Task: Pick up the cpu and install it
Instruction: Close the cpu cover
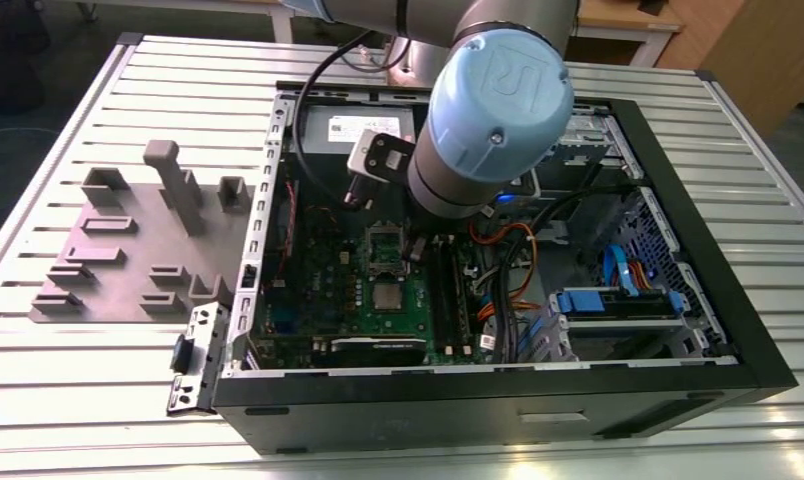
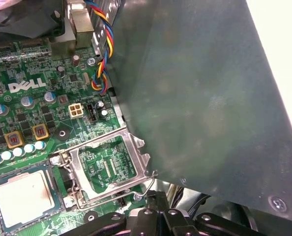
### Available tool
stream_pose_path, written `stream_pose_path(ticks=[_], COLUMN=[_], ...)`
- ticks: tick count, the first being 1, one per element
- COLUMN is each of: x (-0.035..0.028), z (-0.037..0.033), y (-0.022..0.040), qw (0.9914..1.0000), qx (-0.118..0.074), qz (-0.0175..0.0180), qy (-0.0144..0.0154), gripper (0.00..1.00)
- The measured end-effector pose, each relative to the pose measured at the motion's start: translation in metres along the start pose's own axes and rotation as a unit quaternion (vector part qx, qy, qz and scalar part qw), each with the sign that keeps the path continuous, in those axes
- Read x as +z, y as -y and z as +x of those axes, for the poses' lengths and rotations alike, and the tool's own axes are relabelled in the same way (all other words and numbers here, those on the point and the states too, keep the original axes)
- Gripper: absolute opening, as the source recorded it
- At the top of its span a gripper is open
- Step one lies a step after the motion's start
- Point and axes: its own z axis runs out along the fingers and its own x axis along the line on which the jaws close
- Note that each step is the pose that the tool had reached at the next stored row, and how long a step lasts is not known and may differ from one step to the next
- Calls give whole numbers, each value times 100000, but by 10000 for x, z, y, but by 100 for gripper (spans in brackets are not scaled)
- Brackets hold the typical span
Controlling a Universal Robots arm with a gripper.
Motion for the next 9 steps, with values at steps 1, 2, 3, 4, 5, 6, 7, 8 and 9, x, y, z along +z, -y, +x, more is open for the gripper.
stream_pose_path(ticks=[1, 2, 3, 4, 5, 6, 7, 8, 9], x=[1, 0, -1, -1, -1, -2, -2, -2, -2], z=[0, 0, -1, -2, -4, -7, -10, -13, -15], y=[0, 0, 1, 5, 12, 20, 27, 35, 41], qw=[100000, 100000, 100000, 99999, 99999, 99999, 99999, 99999, 99999], qx=[-1, 5, 14, 11, 11, 25, 55, 86, 121], qz=[28, 56, 97, 125, 135, 138, 149, 164, 175], qy=[-68, -158, -275, -359, -371, -375, -370, -362, -356], gripper=[11, 11, 11, 11, 11, 11, 11, 11, 11])
